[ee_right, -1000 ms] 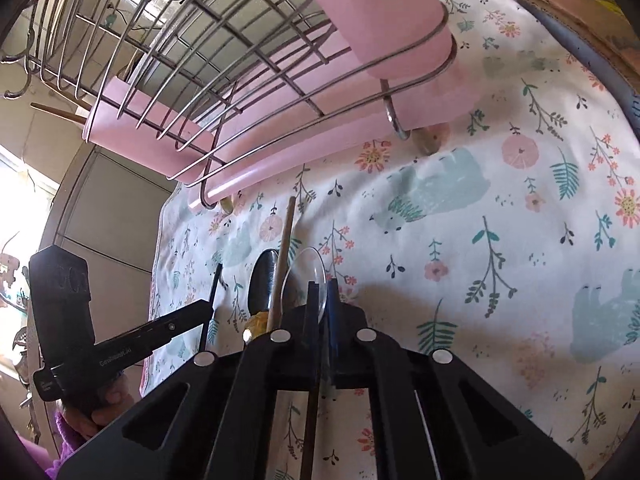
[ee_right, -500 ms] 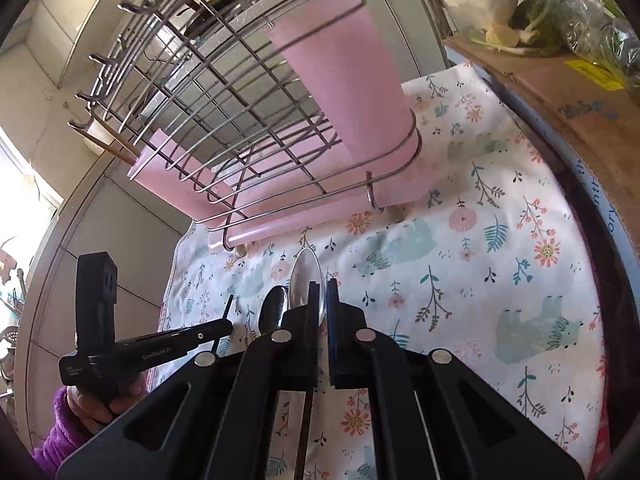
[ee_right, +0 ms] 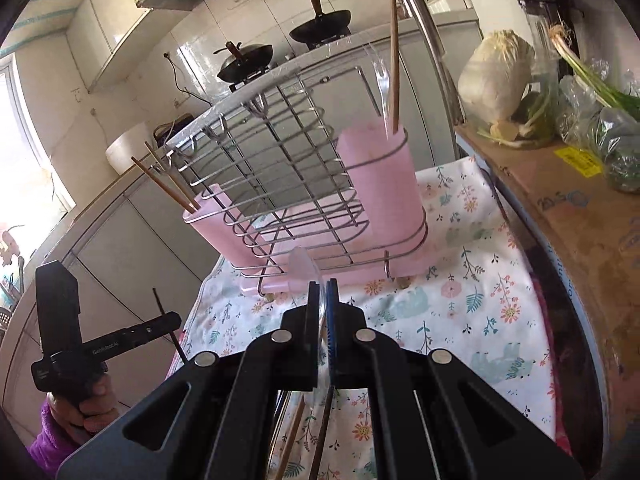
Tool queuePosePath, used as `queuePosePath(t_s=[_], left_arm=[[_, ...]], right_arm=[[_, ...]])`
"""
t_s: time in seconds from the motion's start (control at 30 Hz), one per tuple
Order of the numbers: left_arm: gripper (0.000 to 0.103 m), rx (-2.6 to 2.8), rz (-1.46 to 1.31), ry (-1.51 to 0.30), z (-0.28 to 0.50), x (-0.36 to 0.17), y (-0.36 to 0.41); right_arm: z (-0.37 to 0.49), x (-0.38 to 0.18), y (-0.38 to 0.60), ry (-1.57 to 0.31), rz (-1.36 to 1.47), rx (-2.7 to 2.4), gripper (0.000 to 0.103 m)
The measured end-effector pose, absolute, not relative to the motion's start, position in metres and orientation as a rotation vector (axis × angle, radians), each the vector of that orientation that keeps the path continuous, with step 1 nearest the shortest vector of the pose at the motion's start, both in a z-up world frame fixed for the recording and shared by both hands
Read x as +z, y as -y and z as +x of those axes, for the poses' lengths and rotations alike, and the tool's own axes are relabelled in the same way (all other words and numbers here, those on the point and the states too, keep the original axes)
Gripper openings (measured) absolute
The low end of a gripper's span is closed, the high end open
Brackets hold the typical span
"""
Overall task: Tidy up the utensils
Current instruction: 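Lift the chopstick and clear spoon up over the pink cup and lower them in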
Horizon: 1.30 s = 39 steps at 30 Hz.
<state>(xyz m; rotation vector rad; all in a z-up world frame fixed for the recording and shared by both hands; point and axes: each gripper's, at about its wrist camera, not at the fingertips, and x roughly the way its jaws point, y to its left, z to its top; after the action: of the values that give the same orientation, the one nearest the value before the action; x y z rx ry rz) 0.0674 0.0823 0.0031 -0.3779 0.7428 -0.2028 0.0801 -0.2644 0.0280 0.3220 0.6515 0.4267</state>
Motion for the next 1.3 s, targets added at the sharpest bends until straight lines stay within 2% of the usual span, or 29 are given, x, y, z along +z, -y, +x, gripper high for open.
queuePosePath(t_s=[0.43, 0.87, 1.03, 1.3], left_arm=[[0.004, -0.209, -0.372, -0.546, 0.052, 0.080, -0.089], [0.004, -0.175, -0.355, -0.380, 0.070, 0.152, -0.094], [0.004, -0.147, -0.347, -0.350, 0.089, 0.162, -0.096], [0.004, -0.063, -0.264, -0.381, 0.126, 0.143, -0.089]], right_arm=[[0.073, 0.092, 0.296, -0.470, 0.314, 0.348, 0.004], [0.099, 0.170, 0.306, -0.218, 0.259, 0.258, 0.004], [0.119, 0.174, 0.303, -0.184, 0.238, 0.228, 0.004], [0.156, 0.140, 0.290, -0.265, 0.195, 0.196, 0.004]])
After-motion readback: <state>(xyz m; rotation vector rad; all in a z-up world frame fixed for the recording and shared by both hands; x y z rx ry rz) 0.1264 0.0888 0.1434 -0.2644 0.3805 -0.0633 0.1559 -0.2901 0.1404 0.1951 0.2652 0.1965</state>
